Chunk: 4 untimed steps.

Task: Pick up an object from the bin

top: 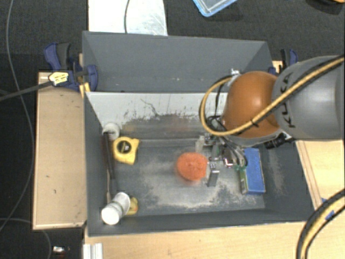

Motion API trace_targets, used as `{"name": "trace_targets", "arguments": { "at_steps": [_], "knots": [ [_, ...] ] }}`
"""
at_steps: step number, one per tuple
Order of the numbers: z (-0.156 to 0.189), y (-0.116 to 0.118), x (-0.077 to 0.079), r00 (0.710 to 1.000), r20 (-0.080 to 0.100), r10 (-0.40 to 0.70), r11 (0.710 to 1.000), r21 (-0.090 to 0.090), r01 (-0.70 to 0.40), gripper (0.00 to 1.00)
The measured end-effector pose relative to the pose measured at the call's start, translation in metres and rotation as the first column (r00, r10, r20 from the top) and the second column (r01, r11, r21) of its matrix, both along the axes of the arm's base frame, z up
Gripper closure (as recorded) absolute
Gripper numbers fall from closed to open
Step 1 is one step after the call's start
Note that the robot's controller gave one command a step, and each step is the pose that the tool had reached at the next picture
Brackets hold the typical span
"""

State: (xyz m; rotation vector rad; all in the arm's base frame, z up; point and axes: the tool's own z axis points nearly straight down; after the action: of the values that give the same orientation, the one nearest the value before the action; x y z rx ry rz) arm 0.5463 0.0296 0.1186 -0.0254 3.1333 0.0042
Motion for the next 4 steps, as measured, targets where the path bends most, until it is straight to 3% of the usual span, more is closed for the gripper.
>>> {"name": "trace_targets", "arguments": {
  "at_steps": [1, 2, 3, 4],
  "knots": [
    [-0.013, -0.003, 0.009, 0.984, 0.002, -0.180, 0.984, 0.004, 0.180, 0.00],
    [-0.029, -0.002, 0.014, 0.999, 0.000, -0.035, 0.999, 0.002, 0.035, 0.00],
    [-0.047, 0.008, 0.016, 1.000, 0.001, -0.018, 1.000, 0.001, 0.018, 1.00],
    [-0.047, 0.008, 0.016, 1.000, 0.001, -0.019, 1.000, 0.001, 0.019, 1.00]
  ]
}}
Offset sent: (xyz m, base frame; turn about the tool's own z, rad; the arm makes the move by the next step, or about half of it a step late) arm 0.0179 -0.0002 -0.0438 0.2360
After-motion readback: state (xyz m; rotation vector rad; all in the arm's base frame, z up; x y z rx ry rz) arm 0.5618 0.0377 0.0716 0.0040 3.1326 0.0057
